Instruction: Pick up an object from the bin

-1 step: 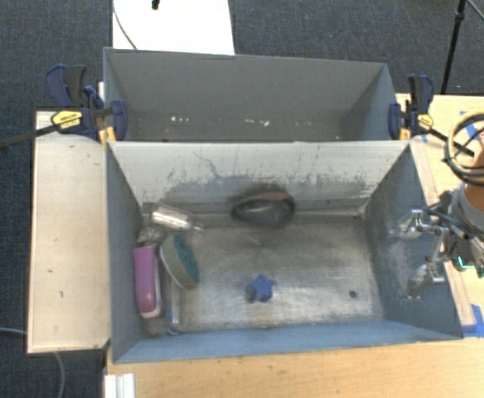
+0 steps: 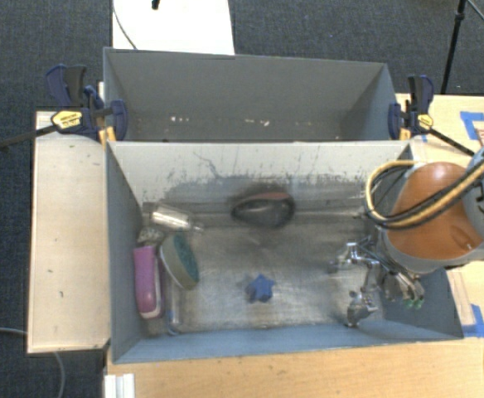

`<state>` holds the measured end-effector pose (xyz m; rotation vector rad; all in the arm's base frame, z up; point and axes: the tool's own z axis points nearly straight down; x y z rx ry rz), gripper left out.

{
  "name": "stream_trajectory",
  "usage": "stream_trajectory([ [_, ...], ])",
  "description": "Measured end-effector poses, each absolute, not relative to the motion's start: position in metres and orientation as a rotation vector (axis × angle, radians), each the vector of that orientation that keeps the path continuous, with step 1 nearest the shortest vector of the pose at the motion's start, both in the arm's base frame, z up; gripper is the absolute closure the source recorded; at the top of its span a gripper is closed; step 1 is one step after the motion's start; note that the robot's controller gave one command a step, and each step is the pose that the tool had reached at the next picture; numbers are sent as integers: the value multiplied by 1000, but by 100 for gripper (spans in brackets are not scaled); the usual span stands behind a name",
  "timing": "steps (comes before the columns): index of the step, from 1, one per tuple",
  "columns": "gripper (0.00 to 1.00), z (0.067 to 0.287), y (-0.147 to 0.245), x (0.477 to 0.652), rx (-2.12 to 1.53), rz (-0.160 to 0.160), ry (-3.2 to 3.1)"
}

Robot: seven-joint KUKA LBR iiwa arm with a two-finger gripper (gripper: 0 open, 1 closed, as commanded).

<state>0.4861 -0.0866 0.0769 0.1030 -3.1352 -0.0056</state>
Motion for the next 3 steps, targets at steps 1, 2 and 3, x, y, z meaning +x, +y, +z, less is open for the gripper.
stream_trajectory([
  [1, 0, 91, -84, 563, 39, 0, -3152],
  [2, 0, 158, -33, 508, 210, -3, -3138],
  [3, 0, 148, 48, 484, 439, -6, -3111],
])
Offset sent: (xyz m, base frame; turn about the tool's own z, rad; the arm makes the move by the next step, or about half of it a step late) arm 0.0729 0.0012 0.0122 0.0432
